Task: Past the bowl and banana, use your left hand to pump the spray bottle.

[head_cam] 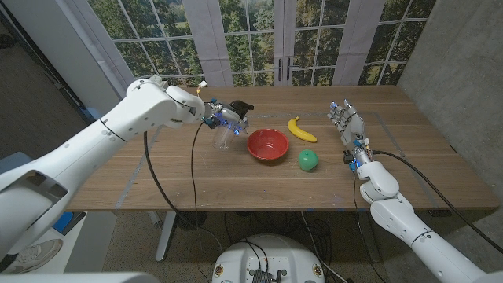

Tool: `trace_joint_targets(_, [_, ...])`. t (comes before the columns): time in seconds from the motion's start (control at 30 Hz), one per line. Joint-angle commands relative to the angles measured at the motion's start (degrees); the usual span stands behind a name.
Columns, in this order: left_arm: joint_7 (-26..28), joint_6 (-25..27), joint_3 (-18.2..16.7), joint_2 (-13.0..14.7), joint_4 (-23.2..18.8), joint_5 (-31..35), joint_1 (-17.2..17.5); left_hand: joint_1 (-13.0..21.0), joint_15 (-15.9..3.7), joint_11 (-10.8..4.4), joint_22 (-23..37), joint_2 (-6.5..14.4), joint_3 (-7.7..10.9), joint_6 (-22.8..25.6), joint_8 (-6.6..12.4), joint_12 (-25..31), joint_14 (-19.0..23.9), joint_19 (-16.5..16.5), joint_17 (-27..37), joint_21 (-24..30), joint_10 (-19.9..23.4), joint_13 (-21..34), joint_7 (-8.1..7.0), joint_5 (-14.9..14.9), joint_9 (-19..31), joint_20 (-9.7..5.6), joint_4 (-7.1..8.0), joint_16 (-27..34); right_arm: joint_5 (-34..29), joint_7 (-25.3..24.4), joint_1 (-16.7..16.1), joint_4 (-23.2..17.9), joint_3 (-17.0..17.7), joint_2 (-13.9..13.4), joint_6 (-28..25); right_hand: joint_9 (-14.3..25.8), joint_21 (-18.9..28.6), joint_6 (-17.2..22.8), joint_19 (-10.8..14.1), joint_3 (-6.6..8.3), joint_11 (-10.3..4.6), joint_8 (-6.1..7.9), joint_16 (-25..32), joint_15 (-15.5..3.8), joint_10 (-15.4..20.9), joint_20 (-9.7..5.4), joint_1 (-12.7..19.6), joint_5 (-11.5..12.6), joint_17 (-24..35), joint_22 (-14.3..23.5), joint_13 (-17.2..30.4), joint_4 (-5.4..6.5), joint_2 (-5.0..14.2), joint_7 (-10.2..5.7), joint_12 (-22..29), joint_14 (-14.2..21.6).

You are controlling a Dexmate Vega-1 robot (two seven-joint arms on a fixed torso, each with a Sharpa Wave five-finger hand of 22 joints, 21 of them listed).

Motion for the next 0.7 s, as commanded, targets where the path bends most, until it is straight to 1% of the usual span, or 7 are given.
trace_joint_targets(0.03, [-1.7,2.1,2.7,0.1,-0.6,2.7,-2.4,16.4,-1.37,-2.65,16.7,15.9,0.05,1.8,0.69,0.8,0.4,0.8,0.2,12.3,3.2,0.7,2.19,0.1,1.0,-7.92,-0.07,0.1,0.3,0.6,0.1,0.6,0.1,0.0,0.4,0.1,0.0,0.1,0.3,0.12,0.14,0.21,0.3,0.42,0.4,-0.01,-0.1,0.1,-0.1,0.2,0.2,-0.25,1.16,0.38,0.2,0.1])
trace_joint_targets(0.23, [-0.9,1.8,2.1,-0.2,-1.2,3.2,-1.5,16.3,-1.47,-2.85,16.6,15.8,0.13,1.9,0.66,1.2,0.4,0.9,0.3,12.2,3.5,1.2,2.16,0.0,1.0,-8.01,-0.05,0.1,0.4,0.8,0.0,0.7,0.2,-0.1,0.5,0.1,0.1,0.2,0.3,0.12,0.10,0.22,0.3,0.30,0.4,0.02,-0.1,0.1,-0.1,0.2,0.2,-0.25,1.15,0.38,0.2,0.0])
trace_joint_targets(0.33, [0.4,0.3,1.4,-0.1,-2.1,3.9,0.0,16.3,-1.58,-2.84,16.7,15.8,0.20,2.1,0.33,1.4,0.5,0.9,0.5,12.2,3.5,1.4,2.23,0.0,0.4,-8.11,-0.08,0.3,0.6,0.8,-0.2,0.6,0.4,-0.2,0.5,0.1,0.1,0.1,0.3,0.12,0.14,0.21,0.3,0.34,0.4,-0.01,-0.1,0.1,-0.1,0.2,0.2,-0.26,1.15,0.35,0.2,0.0])
trace_joint_targets(0.37, [1.4,-0.1,1.2,-0.1,-2.6,4.4,0.6,16.2,-1.58,-2.86,16.5,15.8,0.23,1.9,0.77,1.5,0.7,0.9,0.2,12.1,3.5,1.6,2.11,-0.1,1.2,-8.11,-0.07,0.1,0.8,0.7,-0.3,0.5,0.4,-0.1,0.5,0.1,0.1,0.1,0.3,0.12,0.15,0.21,0.3,0.37,0.5,0.01,-0.1,0.1,-0.1,0.2,0.2,-0.26,1.15,0.35,0.2,0.0])
trace_joint_targets(0.4, [2.0,-0.6,1.2,0.0,-3.1,5.1,1.0,16.2,-1.55,-2.94,16.7,15.8,0.25,2.0,0.69,1.5,0.5,0.9,0.3,12.2,3.5,1.5,2.15,-0.1,1.0,-8.14,-0.07,0.1,0.9,0.8,-0.3,0.5,0.5,-0.2,0.5,0.1,0.1,0.1,0.3,0.12,0.15,0.20,0.3,0.31,0.5,0.01,-0.1,0.1,-0.1,0.2,0.2,-0.26,1.15,0.35,0.2,0.1])
trace_joint_targets(0.57, [1.2,-0.8,1.0,-0.3,-2.7,4.8,1.2,16.2,-1.60,-2.97,16.7,15.8,0.37,2.3,0.23,1.5,0.6,1.0,0.2,12.2,3.9,1.3,2.00,-0.1,0.2,-8.26,-0.10,0.1,0.7,0.8,-0.4,0.4,0.5,-0.4,0.5,0.1,0.1,0.1,0.3,0.13,0.16,0.19,0.3,0.43,0.5,0.03,-0.2,0.1,-0.1,0.2,0.2,-0.27,1.15,0.29,0.2,0.1])
trace_joint_targets(0.7, [1.0,-0.8,0.7,-0.4,-2.6,4.6,1.4,16.1,-1.74,-2.82,16.8,15.7,0.41,2.3,0.37,1.7,0.7,1.1,0.3,12.2,3.9,1.5,1.94,-0.1,0.4,-8.38,-0.06,0.1,0.7,0.8,-0.5,0.3,0.6,-0.3,0.6,0.1,0.1,0.1,0.3,0.14,0.10,0.18,0.3,0.36,0.4,0.03,-0.2,0.1,-0.1,0.2,0.2,-0.28,1.16,0.28,0.2,0.1])
